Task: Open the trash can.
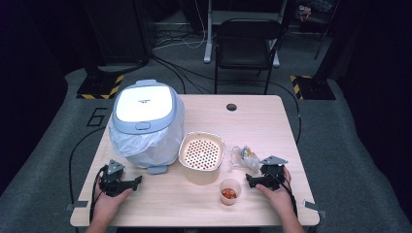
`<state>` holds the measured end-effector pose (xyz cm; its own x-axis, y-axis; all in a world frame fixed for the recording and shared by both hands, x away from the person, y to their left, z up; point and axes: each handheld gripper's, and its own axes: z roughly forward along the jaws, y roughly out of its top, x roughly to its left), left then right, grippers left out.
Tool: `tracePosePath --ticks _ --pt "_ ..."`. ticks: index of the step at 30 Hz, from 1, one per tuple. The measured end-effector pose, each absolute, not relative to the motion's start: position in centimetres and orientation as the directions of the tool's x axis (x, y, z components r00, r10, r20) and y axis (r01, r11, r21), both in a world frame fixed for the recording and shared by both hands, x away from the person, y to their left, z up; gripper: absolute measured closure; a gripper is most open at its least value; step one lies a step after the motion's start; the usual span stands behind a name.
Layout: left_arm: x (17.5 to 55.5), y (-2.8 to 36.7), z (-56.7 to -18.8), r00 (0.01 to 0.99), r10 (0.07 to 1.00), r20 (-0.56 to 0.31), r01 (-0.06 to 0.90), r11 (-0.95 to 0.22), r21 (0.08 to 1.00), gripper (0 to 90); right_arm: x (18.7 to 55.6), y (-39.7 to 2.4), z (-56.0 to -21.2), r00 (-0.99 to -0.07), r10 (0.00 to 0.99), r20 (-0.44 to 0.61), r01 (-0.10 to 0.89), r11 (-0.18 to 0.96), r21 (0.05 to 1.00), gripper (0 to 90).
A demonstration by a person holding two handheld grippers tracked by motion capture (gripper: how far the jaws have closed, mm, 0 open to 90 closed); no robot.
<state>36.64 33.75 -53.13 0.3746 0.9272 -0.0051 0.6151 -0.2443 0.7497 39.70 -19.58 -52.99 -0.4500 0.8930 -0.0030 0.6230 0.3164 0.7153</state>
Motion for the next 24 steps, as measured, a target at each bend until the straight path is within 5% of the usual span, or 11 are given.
tracePosePath --ticks 10,12,15,24 --pt "34.6 32.9 -51.8 0.298 0.954 0.033 0.585 -0.210 0.784 46.8 39.7 -19.5 -53.0 -0.446 0.895 -0.005 0.625 0.315 0.714 0.0" --pt "34.0 33.0 -51.1 0.293 0.956 -0.018 0.573 -0.160 0.804 50.0 39.7 -19.5 -53.0 -0.446 0.895 -0.005 0.626 0.316 0.713 0.0" --pt "33.5 32.7 -50.4 0.310 0.949 -0.051 0.551 -0.136 0.824 66.7 39.7 -19.5 -53.0 -0.446 0.895 -0.005 0.625 0.315 0.714 0.0" --pt "33.6 31.3 -50.2 0.391 0.910 -0.140 0.564 -0.117 0.818 84.9 39.7 -19.5 -53.0 -0.446 0.895 -0.008 0.624 0.317 0.714 0.0"
